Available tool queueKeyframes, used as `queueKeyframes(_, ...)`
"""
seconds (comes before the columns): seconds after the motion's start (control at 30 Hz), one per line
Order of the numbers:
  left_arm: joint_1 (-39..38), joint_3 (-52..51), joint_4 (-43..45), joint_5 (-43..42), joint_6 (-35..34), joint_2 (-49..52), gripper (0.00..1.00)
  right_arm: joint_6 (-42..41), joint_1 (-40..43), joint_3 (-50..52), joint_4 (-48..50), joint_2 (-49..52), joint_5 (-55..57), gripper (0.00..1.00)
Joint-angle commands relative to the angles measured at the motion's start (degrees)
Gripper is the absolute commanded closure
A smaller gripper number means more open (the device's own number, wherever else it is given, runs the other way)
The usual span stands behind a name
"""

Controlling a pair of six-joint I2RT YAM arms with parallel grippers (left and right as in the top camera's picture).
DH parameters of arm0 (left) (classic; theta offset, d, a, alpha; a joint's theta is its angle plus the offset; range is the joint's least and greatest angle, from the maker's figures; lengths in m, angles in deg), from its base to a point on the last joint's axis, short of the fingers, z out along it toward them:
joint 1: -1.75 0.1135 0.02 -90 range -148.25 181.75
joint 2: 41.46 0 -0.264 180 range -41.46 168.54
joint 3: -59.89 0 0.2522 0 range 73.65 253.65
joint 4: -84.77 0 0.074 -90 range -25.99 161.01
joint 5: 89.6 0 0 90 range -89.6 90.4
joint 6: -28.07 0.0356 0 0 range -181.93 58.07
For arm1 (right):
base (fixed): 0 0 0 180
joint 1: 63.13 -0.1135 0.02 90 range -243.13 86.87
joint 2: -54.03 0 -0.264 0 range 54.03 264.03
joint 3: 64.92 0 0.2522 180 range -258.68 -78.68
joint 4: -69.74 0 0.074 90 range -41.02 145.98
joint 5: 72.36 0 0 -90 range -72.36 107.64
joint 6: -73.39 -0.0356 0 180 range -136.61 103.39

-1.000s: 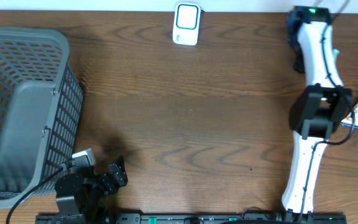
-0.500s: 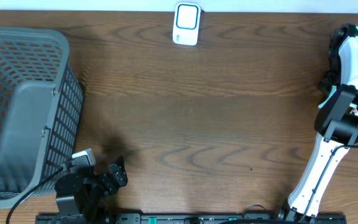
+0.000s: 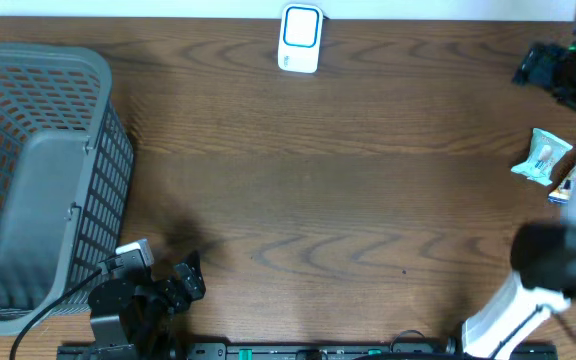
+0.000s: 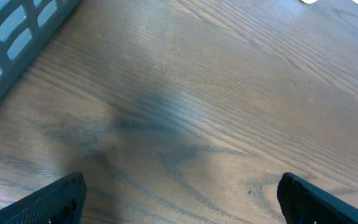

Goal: Scan the item barcode

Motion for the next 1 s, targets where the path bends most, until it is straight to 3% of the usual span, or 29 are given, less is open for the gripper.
queueKeyframes(0.0,0.2,0.0,0.0,-0.7,0.7,-0.1,0.02,1.5,-0.6,-0.6,-1.2,-10.2,-8.2,0.01)
queueKeyframes(0.47,0.2,0.0,0.0,-0.7,0.7,-0.1,0.02,1.3,-0.7,-0.6,-4.3,-39.9,-10.9,0.01)
queueKeyframes(0.83,0.2,0.0,0.0,-0.7,0.7,-0.1,0.02,2.8,-0.7,-0.2,-9.8,-54.0,-10.9,0.01)
queueKeyframes(0.97,0.2,0.0,0.0,-0.7,0.7,-0.1,0.02,8.9,-0.8,2.3,-9.8,-56.3,-16.0,0.01)
